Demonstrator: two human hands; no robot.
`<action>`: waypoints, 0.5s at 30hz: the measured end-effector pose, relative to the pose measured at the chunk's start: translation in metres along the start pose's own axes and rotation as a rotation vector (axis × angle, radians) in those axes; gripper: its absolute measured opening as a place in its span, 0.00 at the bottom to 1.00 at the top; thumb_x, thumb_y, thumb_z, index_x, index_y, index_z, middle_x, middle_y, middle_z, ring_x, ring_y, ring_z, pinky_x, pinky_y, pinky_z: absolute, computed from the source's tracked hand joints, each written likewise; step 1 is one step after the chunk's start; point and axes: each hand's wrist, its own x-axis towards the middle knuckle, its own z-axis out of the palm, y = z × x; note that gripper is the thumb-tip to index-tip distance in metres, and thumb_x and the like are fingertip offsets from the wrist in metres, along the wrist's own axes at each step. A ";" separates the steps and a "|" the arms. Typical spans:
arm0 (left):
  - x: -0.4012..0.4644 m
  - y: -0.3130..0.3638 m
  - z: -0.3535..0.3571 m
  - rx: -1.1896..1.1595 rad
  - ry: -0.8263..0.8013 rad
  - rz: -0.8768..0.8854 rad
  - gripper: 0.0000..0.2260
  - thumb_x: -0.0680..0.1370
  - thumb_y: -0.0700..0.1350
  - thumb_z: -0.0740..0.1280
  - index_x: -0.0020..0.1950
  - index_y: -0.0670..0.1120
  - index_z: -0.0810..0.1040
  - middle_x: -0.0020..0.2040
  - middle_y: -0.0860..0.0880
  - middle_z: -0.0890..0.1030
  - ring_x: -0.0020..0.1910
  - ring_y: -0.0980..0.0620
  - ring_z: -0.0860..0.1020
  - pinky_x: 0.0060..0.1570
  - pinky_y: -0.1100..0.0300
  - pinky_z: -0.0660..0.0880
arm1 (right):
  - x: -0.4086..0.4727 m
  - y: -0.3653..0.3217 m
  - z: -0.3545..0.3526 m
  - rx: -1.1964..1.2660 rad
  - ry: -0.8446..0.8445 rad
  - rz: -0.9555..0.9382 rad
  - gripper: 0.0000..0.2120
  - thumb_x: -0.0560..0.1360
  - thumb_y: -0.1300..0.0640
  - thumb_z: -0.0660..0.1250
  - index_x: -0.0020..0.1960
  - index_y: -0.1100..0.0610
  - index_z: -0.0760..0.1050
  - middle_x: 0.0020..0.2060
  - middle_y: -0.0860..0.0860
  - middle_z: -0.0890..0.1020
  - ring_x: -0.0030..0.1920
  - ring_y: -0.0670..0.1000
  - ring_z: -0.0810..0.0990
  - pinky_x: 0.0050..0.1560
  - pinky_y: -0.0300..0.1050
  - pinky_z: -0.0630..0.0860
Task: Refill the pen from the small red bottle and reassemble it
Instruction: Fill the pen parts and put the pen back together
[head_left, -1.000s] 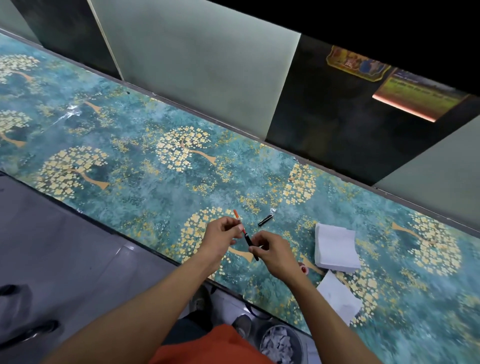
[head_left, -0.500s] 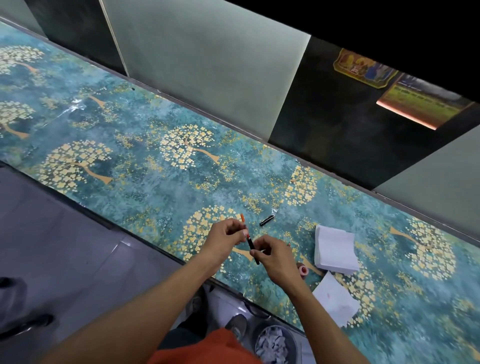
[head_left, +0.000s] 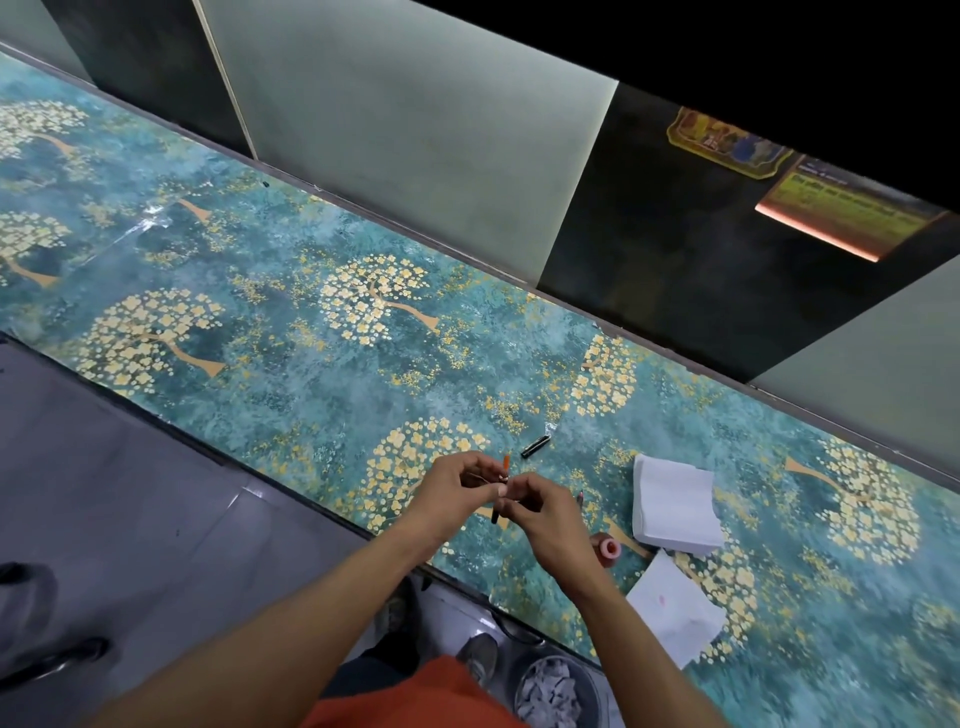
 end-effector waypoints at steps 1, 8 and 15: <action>0.002 -0.001 0.001 -0.005 -0.003 -0.005 0.07 0.73 0.35 0.75 0.50 0.43 0.84 0.41 0.48 0.86 0.44 0.53 0.84 0.47 0.61 0.81 | 0.001 0.000 -0.001 0.023 0.009 -0.002 0.03 0.77 0.57 0.75 0.47 0.55 0.82 0.41 0.51 0.87 0.45 0.50 0.86 0.47 0.48 0.80; 0.012 -0.002 0.006 -0.016 -0.003 -0.034 0.05 0.74 0.37 0.74 0.48 0.42 0.83 0.44 0.44 0.87 0.46 0.53 0.85 0.49 0.60 0.78 | 0.013 0.003 -0.015 -0.034 0.018 0.026 0.04 0.77 0.59 0.75 0.51 0.53 0.82 0.44 0.48 0.87 0.46 0.45 0.85 0.47 0.39 0.80; 0.017 0.010 -0.001 -0.134 -0.043 -0.074 0.03 0.79 0.40 0.70 0.51 0.44 0.83 0.44 0.46 0.87 0.44 0.49 0.85 0.48 0.56 0.77 | 0.057 0.017 -0.070 -0.391 0.143 0.129 0.05 0.76 0.57 0.74 0.51 0.53 0.80 0.44 0.49 0.84 0.46 0.50 0.82 0.43 0.42 0.73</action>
